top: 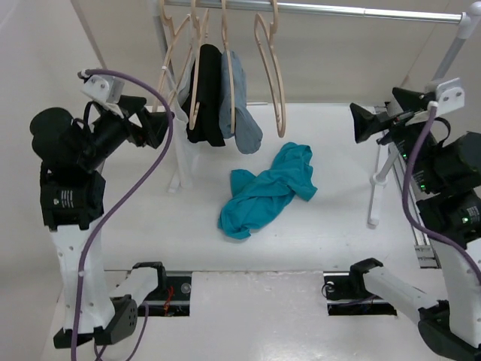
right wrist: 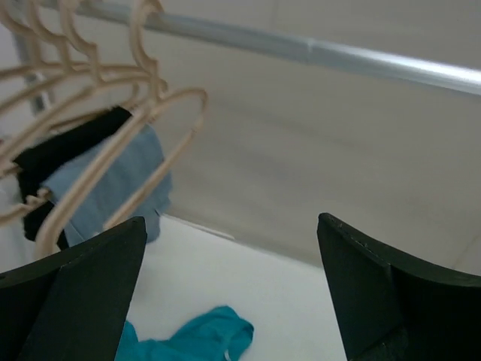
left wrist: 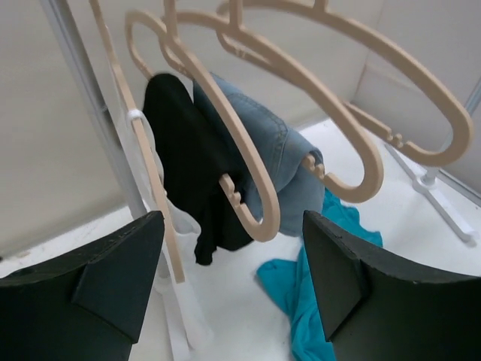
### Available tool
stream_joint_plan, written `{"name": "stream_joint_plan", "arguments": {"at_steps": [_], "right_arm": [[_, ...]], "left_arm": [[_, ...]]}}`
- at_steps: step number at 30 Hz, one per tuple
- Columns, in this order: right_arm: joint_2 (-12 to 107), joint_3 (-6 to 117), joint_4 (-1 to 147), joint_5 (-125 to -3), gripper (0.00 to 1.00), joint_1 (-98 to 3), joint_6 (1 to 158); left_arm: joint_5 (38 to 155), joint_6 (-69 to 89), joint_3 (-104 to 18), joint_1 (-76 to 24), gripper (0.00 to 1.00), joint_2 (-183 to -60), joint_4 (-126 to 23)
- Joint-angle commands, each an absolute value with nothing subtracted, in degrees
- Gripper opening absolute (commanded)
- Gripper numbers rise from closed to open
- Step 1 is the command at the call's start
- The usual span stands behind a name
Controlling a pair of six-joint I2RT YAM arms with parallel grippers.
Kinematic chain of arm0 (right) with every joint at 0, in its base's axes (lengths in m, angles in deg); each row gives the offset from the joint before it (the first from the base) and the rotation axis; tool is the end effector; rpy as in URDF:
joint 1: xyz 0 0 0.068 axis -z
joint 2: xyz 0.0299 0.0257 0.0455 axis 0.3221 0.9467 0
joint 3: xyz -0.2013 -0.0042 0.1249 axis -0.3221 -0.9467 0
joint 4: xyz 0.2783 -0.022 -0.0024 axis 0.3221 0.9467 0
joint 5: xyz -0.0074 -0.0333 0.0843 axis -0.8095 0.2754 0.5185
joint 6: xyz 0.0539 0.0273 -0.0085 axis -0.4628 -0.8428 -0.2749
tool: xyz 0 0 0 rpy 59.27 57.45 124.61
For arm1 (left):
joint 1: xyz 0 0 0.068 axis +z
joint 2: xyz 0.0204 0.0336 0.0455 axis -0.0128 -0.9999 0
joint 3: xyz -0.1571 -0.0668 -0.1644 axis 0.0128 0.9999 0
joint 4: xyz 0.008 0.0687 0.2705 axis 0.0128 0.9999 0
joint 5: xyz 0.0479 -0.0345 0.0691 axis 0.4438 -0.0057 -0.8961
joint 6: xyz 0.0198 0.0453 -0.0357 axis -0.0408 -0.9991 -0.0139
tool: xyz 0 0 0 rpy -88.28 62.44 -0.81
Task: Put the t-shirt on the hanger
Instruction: Grab a hanger with the right arm
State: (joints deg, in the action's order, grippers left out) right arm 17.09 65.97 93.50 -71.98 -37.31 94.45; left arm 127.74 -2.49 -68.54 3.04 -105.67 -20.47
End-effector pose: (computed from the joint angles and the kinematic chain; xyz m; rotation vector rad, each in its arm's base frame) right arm 0.1629 0.0540 0.5200 -0.2971 1.2914 0.1426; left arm 0.1815 -0.0217 0.5380 0.5580 1.3435 -0.4311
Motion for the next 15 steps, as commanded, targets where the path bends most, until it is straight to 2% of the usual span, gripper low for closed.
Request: {"name": "stream_joint_plan", "arguments": {"at_steps": [1,4,9,11,15], "right_arm": [[21.1,73.6,94.5,-65.3,1.0,-40.4,94.7],[26.0,79.4,93.3,-66.1,1.0,-46.8,94.7],[35.0,90.5,92.2,-74.5,1.0,-60.4,96.7],[39.9,94.3,93.8,-77.3,1.0,-62.3,96.7],[45.0,97.9,92.6,-92.1,1.0,-65.6,96.7]], "left_arm": [[122.2,0.2,-67.7,2.0,0.71,-103.1,-31.7],[119.3,0.2,-65.5,2.0,0.71,-102.6,-30.4],[116.1,0.2,-64.9,1.4,0.71,-102.5,-29.2],[116.1,-0.5,-64.4,1.4,0.71,-102.5,-28.7],[115.5,-0.5,-63.9,0.9,0.71,-102.0,-28.1]]}}
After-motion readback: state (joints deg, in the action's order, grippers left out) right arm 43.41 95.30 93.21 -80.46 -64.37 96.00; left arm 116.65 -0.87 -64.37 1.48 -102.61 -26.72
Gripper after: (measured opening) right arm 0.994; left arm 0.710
